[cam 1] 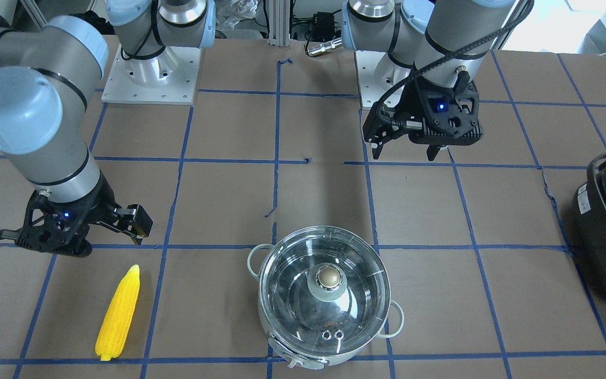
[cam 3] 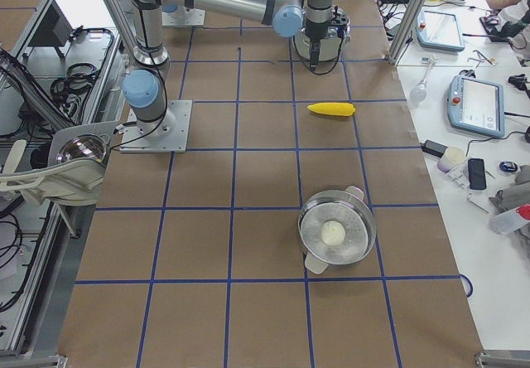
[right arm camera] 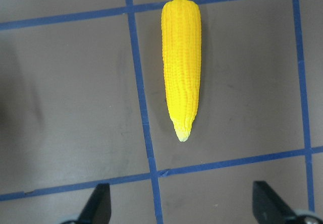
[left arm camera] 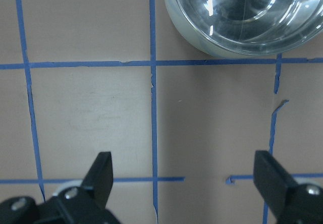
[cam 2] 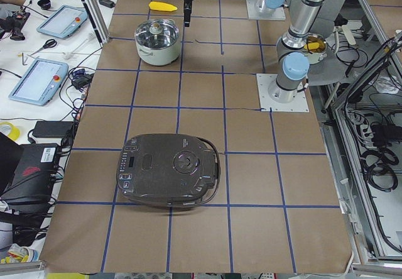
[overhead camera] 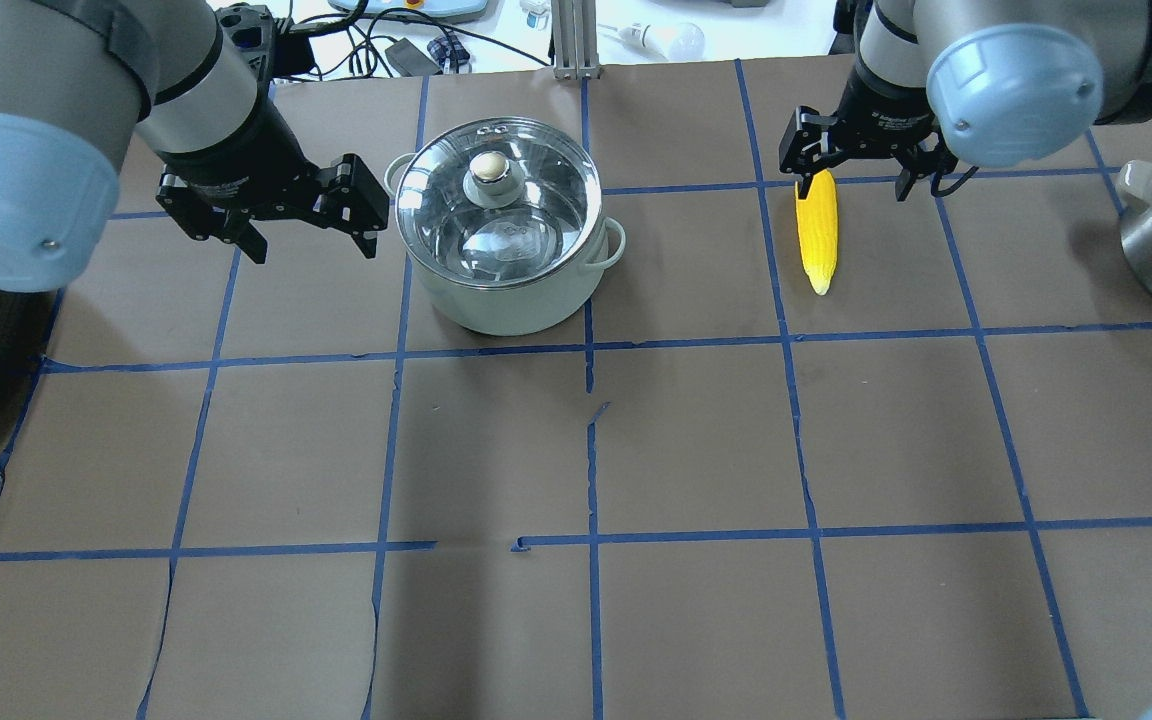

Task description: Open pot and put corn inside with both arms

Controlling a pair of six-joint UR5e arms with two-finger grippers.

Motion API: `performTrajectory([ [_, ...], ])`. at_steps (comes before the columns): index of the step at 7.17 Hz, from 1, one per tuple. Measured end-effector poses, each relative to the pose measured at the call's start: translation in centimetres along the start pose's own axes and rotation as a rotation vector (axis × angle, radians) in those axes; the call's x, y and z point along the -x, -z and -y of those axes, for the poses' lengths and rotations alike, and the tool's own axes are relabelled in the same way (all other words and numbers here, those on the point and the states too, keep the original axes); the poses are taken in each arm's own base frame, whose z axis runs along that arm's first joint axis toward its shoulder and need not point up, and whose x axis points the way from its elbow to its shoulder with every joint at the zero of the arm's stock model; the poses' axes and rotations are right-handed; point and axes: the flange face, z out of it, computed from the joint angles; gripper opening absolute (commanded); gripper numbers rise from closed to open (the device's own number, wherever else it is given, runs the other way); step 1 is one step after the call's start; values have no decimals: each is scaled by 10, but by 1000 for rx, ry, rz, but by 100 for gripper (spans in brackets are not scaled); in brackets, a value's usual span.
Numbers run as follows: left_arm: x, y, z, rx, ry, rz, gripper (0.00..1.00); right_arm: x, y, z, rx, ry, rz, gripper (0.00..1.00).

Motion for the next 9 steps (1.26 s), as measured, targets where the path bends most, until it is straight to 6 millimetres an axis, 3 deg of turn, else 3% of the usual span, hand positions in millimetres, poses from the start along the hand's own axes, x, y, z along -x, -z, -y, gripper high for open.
performTrajectory([
  [2,-13,-34,61,1,5,-1,100,-17,-63,32,-13,-37,8,100],
  [4,-45,-70,107,-22,8,7,100,-35,-113,48,11,-69,7,100],
  [7,-97,-101,140,-45,-10,47,100,-30,-153,60,8,-82,67,100],
  [9,-105,-123,149,-42,-17,47,100,-27,-167,62,15,-83,98,85],
])
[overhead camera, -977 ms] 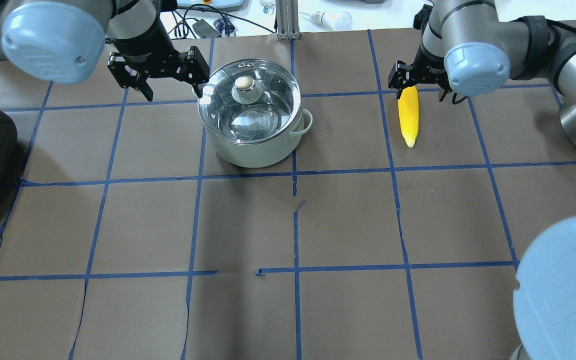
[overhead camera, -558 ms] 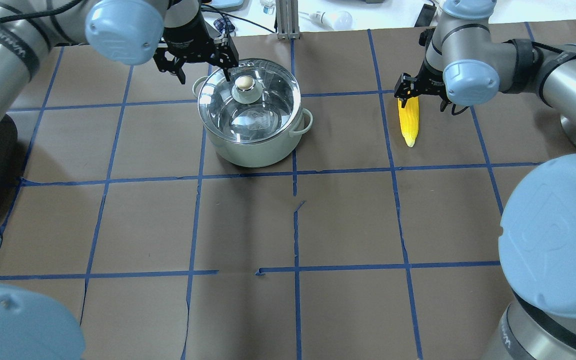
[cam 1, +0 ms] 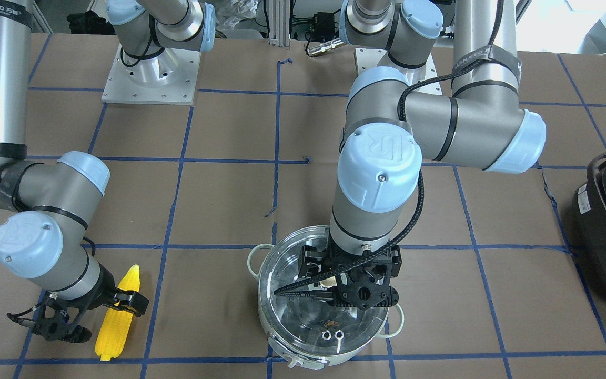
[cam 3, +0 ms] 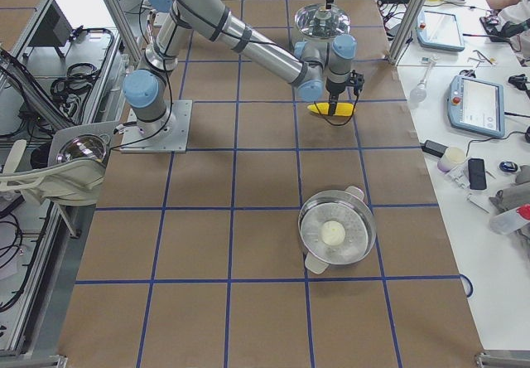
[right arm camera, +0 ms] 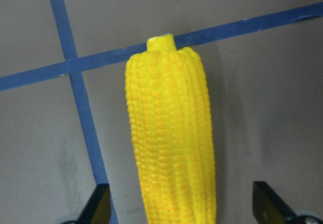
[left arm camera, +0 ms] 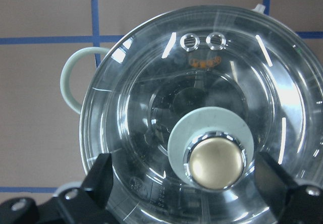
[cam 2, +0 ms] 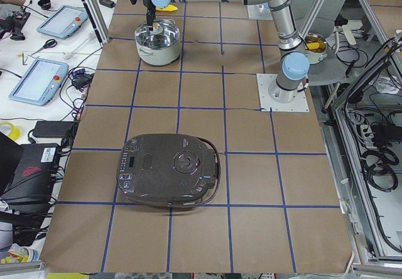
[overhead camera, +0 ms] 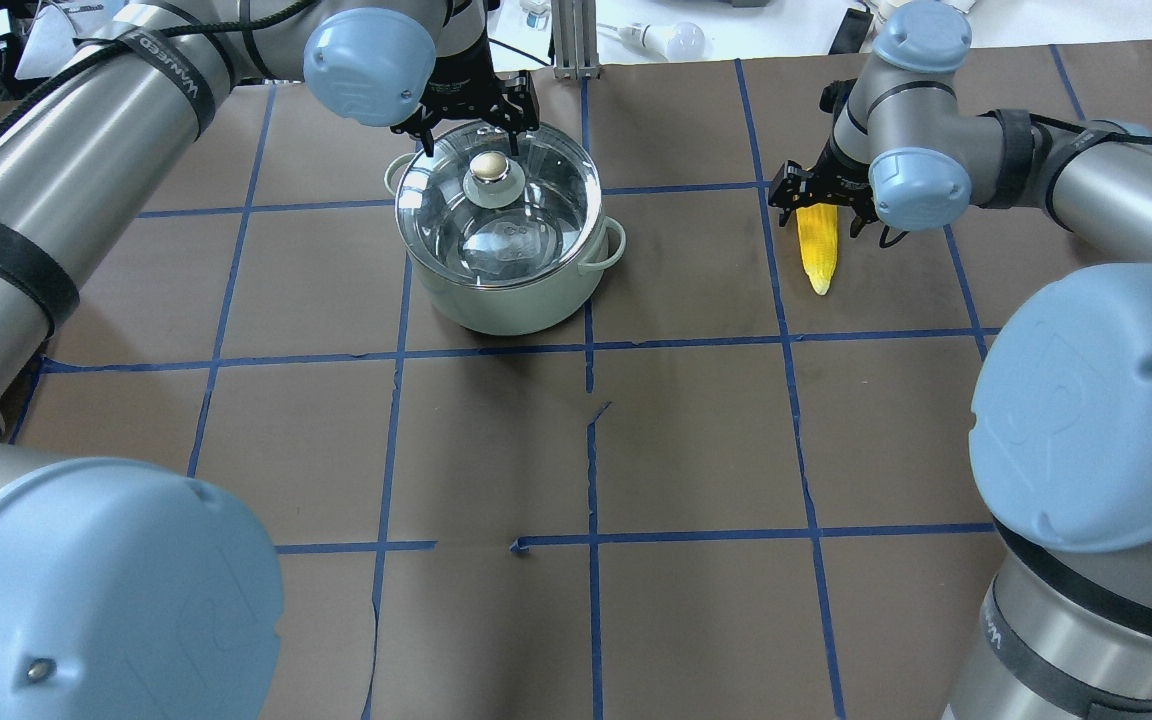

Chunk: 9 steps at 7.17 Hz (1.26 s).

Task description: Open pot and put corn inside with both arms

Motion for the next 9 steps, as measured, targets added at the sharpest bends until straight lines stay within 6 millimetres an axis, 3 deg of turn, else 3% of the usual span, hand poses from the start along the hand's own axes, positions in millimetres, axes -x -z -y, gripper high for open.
performTrajectory([
  [1,-1,-7,1,6,-1,-2,100,0,-4,3,-15,0,6,60],
  [2,-3,-11,2,11,-1,-8,100,0,-6,6,-37,0,10,26],
  [3,-4,-12,2,17,0,-16,93,0,-3,10,-54,1,12,0],
  [4,-4,-13,1,23,0,-22,90,-1,1,14,-67,4,12,0],
  [5,-6,-13,-1,28,-1,-24,79,0,6,16,-77,8,13,0],
  [6,-7,-14,-3,34,-2,-25,47,1,18,21,-96,11,15,0],
  [7,-8,-15,-6,40,-1,-24,23,4,38,27,-120,17,18,0],
  [8,-8,-15,-9,41,-2,-24,7,12,64,32,-138,27,21,0],
  [9,-8,-10,-10,37,-4,-26,0,25,90,33,-146,44,23,0],
])
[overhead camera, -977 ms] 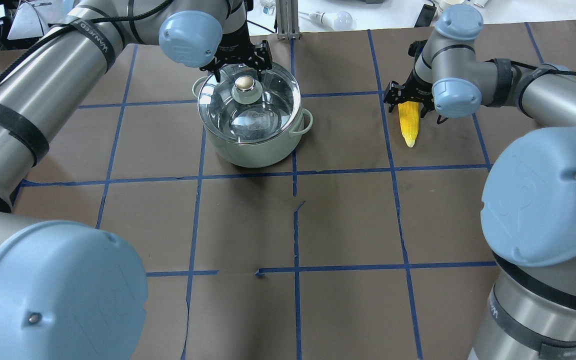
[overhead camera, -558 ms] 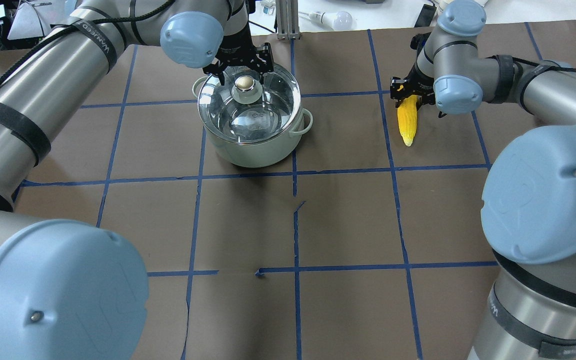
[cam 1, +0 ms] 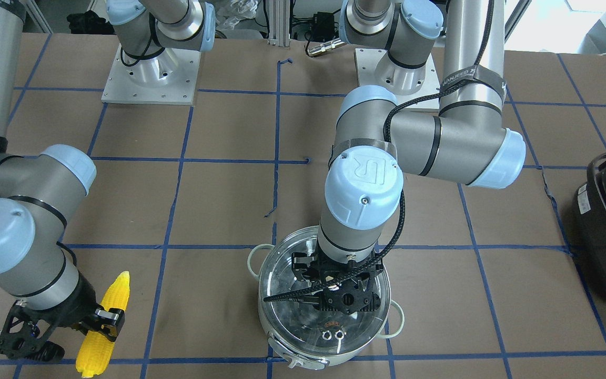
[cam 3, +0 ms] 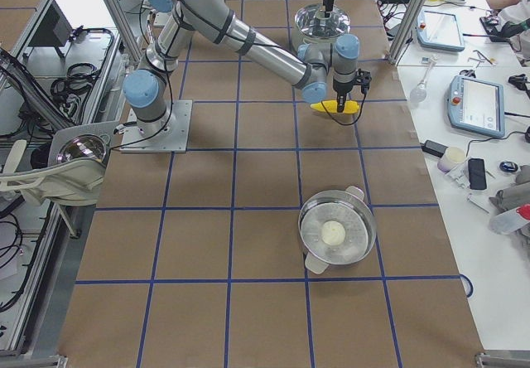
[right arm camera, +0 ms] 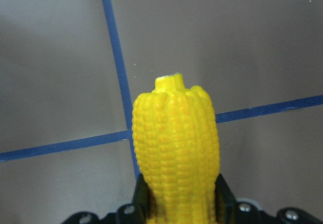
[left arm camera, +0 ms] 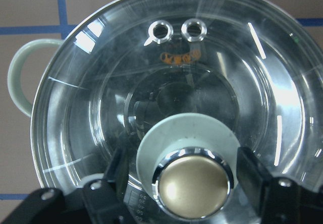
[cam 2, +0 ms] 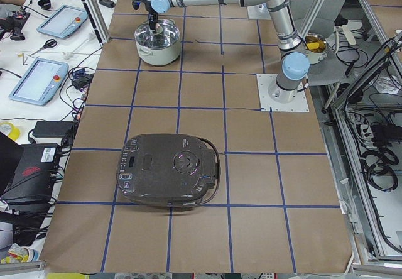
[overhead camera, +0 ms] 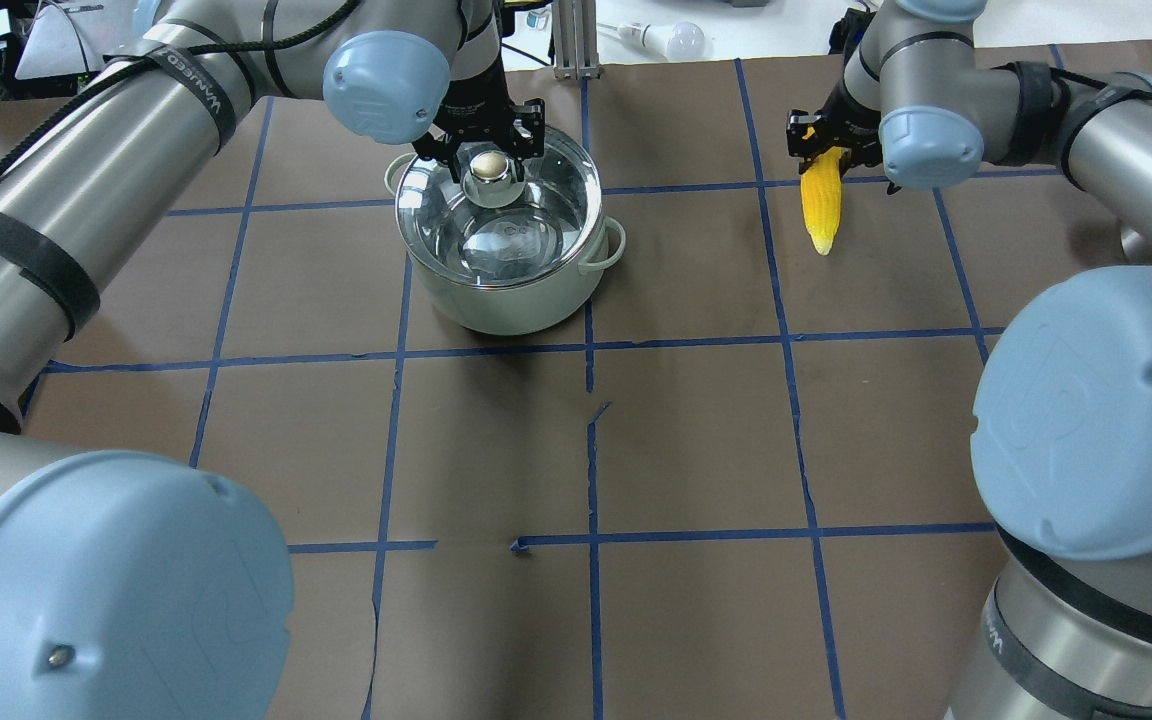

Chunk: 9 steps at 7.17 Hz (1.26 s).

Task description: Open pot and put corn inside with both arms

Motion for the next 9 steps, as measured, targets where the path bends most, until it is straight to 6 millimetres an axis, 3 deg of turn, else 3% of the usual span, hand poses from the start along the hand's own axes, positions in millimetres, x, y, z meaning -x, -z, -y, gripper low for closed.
performTrajectory([
  [3,3,37,0,-53,6,-33,0,62,48,3,-18,71,7,0],
  [4,19,56,3,-73,27,-34,0,86,57,-2,-31,100,1,0],
  [6,116,63,12,-19,119,-15,0,140,75,-19,-63,145,-19,0],
  [7,166,57,10,16,150,-7,0,171,87,-29,-79,166,-10,0],
  [9,248,37,-2,73,166,-3,0,238,105,-55,-101,193,18,0],
])
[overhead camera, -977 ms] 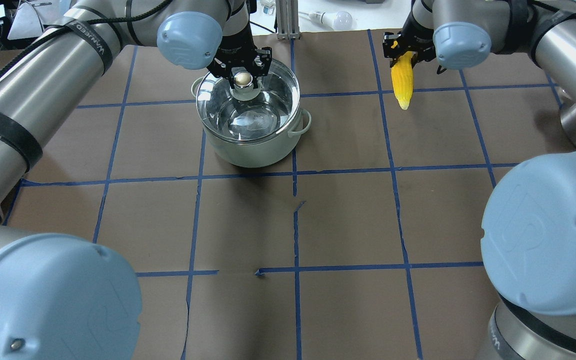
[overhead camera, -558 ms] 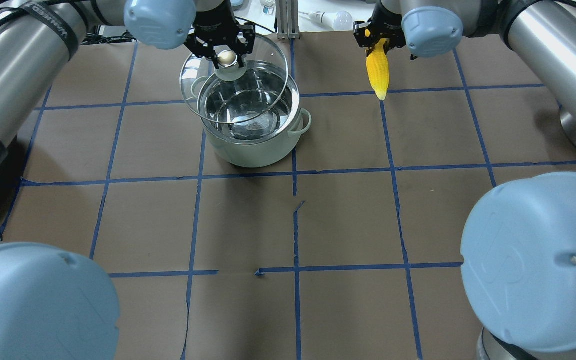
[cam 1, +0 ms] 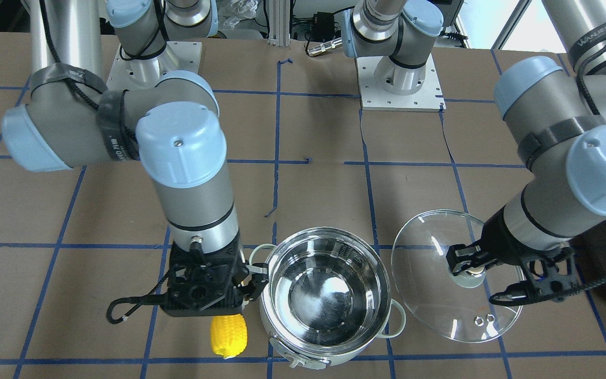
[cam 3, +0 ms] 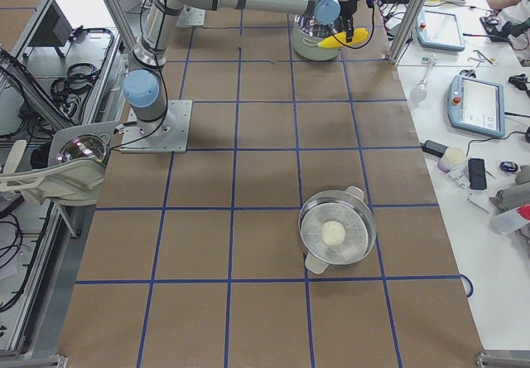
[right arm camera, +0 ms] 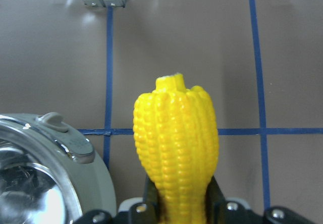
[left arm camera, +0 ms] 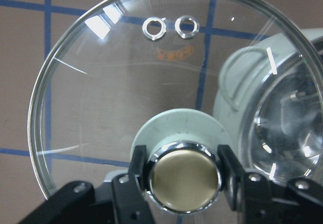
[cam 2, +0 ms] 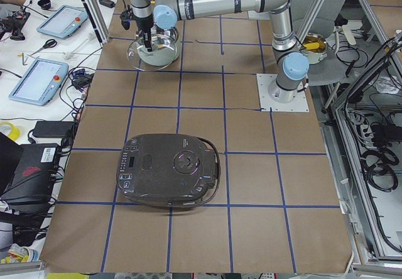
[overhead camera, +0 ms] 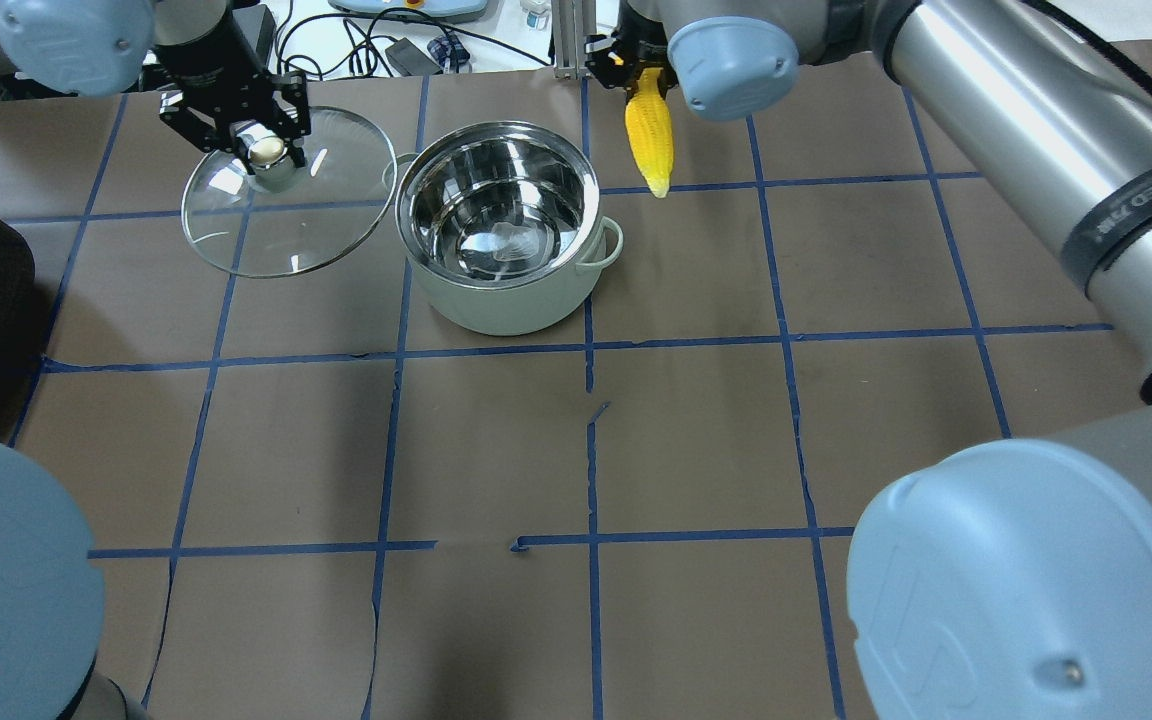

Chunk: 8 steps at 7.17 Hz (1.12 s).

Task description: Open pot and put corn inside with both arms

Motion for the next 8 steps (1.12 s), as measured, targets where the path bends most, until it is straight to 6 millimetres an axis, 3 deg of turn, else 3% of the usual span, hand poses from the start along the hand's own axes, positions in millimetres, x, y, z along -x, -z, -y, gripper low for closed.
performTrajectory([
  [2,90,-53,-11,76,-9,-18,0,68,3,-10,-21,-9,39,0],
  [3,116,-84,-25,73,-17,-20,0,90,-1,-12,-29,-17,58,29],
  [4,135,-112,-39,50,-11,-20,0,105,-6,-15,-39,-12,73,84],
  [5,149,-133,-52,38,0,-21,0,116,-11,-17,-57,-3,87,87],
  [6,156,-142,-59,30,1,-20,0,121,-16,-17,-76,0,99,100],
  [8,148,-148,-64,6,-87,-8,0,127,-18,-19,-91,-3,110,100],
])
